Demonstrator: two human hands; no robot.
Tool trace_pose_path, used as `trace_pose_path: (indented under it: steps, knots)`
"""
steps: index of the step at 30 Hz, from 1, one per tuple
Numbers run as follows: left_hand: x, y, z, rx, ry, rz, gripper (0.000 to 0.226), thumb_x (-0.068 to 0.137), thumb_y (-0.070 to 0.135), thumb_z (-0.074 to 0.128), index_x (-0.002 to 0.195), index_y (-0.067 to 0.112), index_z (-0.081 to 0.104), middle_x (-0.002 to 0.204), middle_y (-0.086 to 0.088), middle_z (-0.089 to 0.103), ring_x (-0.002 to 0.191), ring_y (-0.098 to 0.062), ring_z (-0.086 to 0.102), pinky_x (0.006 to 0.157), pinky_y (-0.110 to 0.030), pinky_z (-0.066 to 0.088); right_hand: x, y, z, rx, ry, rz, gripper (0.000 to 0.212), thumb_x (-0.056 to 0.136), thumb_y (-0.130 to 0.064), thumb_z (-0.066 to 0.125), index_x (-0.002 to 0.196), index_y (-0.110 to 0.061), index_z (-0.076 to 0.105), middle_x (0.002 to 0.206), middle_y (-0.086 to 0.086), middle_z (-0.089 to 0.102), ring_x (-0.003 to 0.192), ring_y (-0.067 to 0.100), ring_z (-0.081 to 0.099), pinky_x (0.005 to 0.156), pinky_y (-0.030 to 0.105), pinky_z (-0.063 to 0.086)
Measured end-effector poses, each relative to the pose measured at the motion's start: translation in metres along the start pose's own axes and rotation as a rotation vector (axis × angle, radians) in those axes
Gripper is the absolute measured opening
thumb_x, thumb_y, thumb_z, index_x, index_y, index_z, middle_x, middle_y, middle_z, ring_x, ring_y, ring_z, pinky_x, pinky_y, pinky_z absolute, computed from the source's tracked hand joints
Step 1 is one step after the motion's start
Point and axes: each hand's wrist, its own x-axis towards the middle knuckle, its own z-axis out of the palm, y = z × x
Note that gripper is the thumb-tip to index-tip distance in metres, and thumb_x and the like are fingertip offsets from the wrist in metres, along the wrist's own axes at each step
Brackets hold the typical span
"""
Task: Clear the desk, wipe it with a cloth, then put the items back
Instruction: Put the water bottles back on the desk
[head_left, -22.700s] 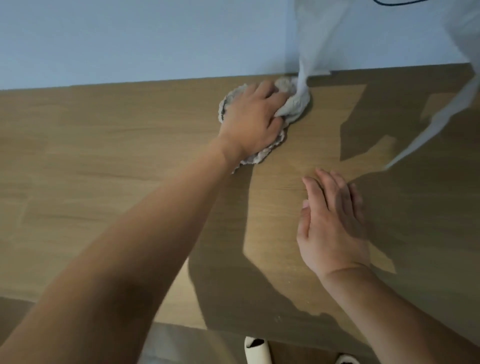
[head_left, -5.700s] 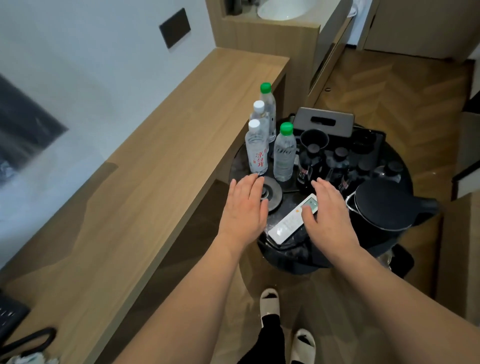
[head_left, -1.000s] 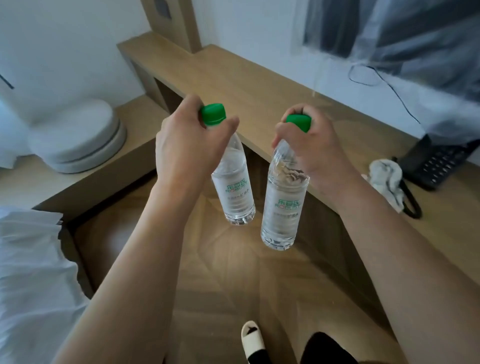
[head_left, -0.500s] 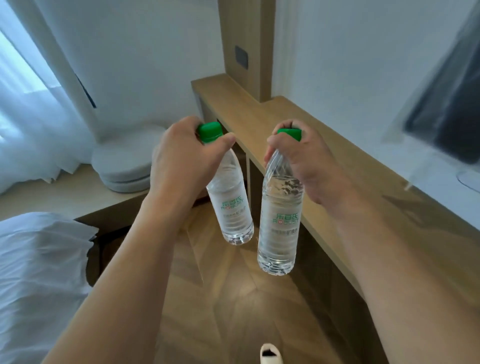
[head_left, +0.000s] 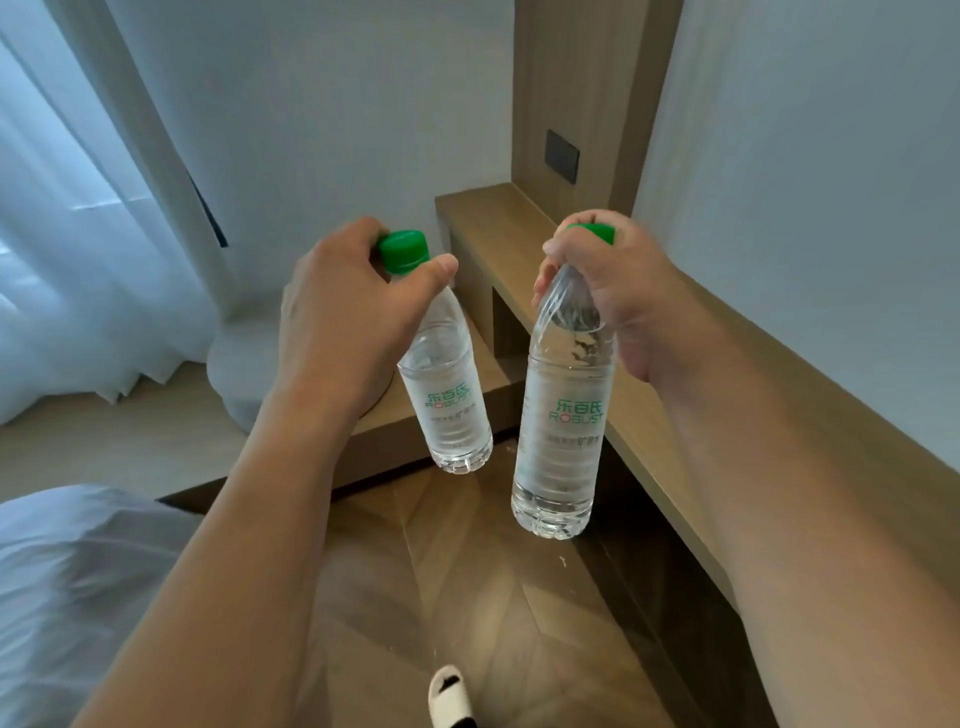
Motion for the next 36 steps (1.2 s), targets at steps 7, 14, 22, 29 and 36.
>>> trace_pose_path:
  steps: [7, 14, 22, 29, 36]
  knots:
    - [0.115, -0.056, 0.003, -0.020, -0.009, 0.041, 0.036, 0.085, 0.056, 0.070, 0.093, 0.022, 0.061, 0.074, 0.011, 0.055, 0.068, -0.006, 0.051, 0.058, -0.026, 0.035, 0.101, -0.001, 0.058, -0.011, 0.099, 0.032, 0.005, 0.091, -0.017, 0.059, 0.096, -0.017, 0.059, 0.067, 0.000, 0.068, 0.068, 0.018, 0.067, 0.074, 0.041, 0.059]
    - [0.214, -0.114, 0.034, -0.097, -0.044, -0.033, 0.038, 0.084, 0.055, 0.072, 0.100, 0.021, 0.065, 0.081, 0.007, 0.060, 0.076, -0.012, 0.059, 0.062, -0.028, 0.042, 0.210, 0.007, 0.096, -0.002, 0.160, 0.093, 0.009, 0.091, -0.018, 0.058, 0.100, -0.018, 0.060, 0.064, -0.003, 0.068, 0.064, 0.013, 0.067, 0.066, 0.035, 0.058]
    - [0.350, -0.166, 0.083, -0.090, -0.046, -0.068, 0.035, 0.082, 0.052, 0.075, 0.099, 0.023, 0.065, 0.083, 0.006, 0.064, 0.077, -0.014, 0.061, 0.066, -0.031, 0.047, 0.372, 0.026, 0.127, 0.022, 0.220, 0.150, 0.009, 0.088, -0.014, 0.057, 0.096, -0.018, 0.059, 0.065, 0.004, 0.067, 0.072, 0.025, 0.065, 0.081, 0.047, 0.058]
    - [0.454, -0.204, 0.130, -0.135, -0.089, -0.072, 0.031, 0.080, 0.051, 0.076, 0.095, 0.025, 0.066, 0.083, 0.005, 0.066, 0.078, -0.016, 0.063, 0.072, -0.036, 0.051, 0.478, 0.042, 0.135, 0.057, 0.281, 0.206, 0.010, 0.082, -0.014, 0.058, 0.092, -0.013, 0.058, 0.064, 0.007, 0.065, 0.067, 0.027, 0.061, 0.070, 0.045, 0.056]
    - [0.552, -0.220, 0.190, -0.207, -0.288, 0.020, 0.030, 0.081, 0.050, 0.077, 0.095, 0.026, 0.066, 0.082, 0.002, 0.066, 0.070, -0.013, 0.059, 0.070, -0.036, 0.051, 0.553, 0.057, 0.121, 0.010, 0.490, 0.197, 0.010, 0.081, -0.015, 0.058, 0.091, -0.012, 0.058, 0.059, 0.004, 0.064, 0.063, 0.024, 0.056, 0.064, 0.034, 0.049]
